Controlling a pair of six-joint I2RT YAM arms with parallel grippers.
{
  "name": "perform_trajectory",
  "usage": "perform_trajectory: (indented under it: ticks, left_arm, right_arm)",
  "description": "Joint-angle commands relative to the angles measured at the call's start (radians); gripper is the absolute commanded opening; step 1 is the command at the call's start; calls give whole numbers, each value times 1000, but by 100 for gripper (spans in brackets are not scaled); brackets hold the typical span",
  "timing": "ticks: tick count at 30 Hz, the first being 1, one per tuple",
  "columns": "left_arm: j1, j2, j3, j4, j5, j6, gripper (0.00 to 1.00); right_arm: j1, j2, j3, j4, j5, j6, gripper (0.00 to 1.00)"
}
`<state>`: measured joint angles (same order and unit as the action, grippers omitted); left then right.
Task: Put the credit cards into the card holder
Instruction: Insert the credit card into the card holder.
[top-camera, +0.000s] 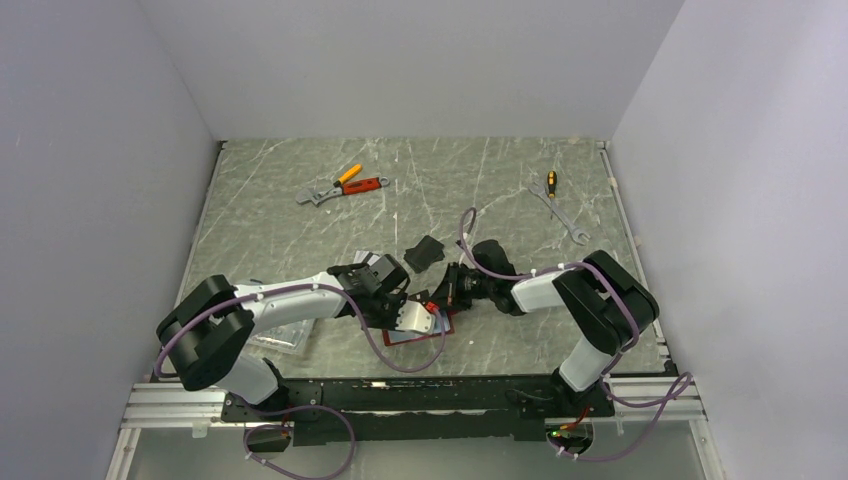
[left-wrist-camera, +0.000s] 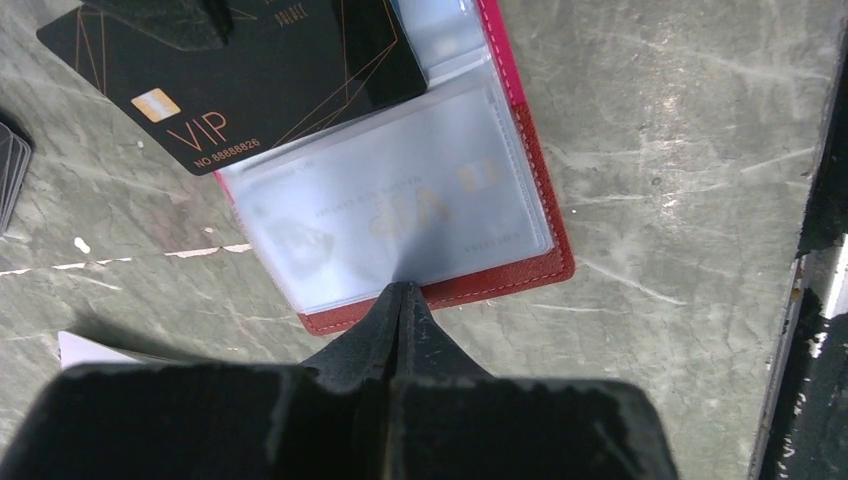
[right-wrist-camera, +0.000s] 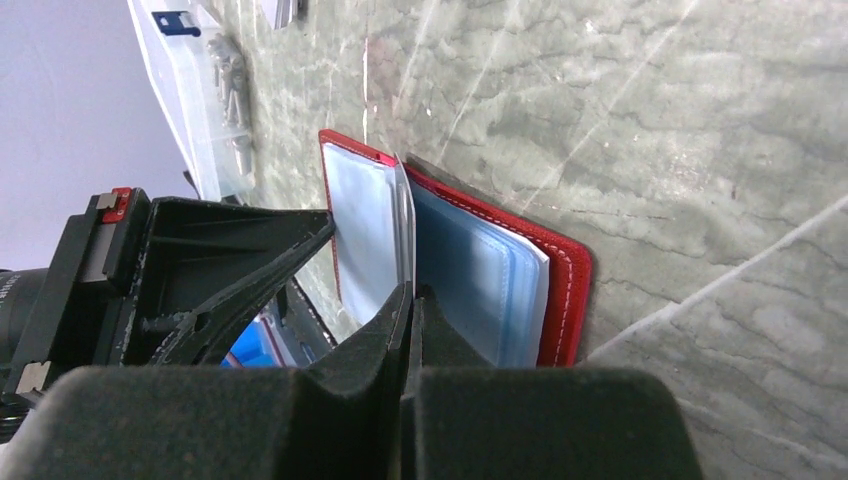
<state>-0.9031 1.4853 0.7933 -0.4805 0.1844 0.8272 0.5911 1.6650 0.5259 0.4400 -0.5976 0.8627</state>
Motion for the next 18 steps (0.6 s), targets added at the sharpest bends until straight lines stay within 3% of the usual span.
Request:
perform_trajectory:
  ticks: [1, 10, 18]
  left_arm:
    - [-8, -36, 7, -63, 6, -8, 4]
    - [-21, -93, 3, -97, 28, -51, 9]
    - [-40, -65, -88, -41, -55, -40, 0]
  right_arm:
    - [21, 2, -36, 71, 91, 32, 0]
    - [73, 16, -80, 101, 146, 86, 0]
    - [81, -45, -96, 30, 229, 94, 0]
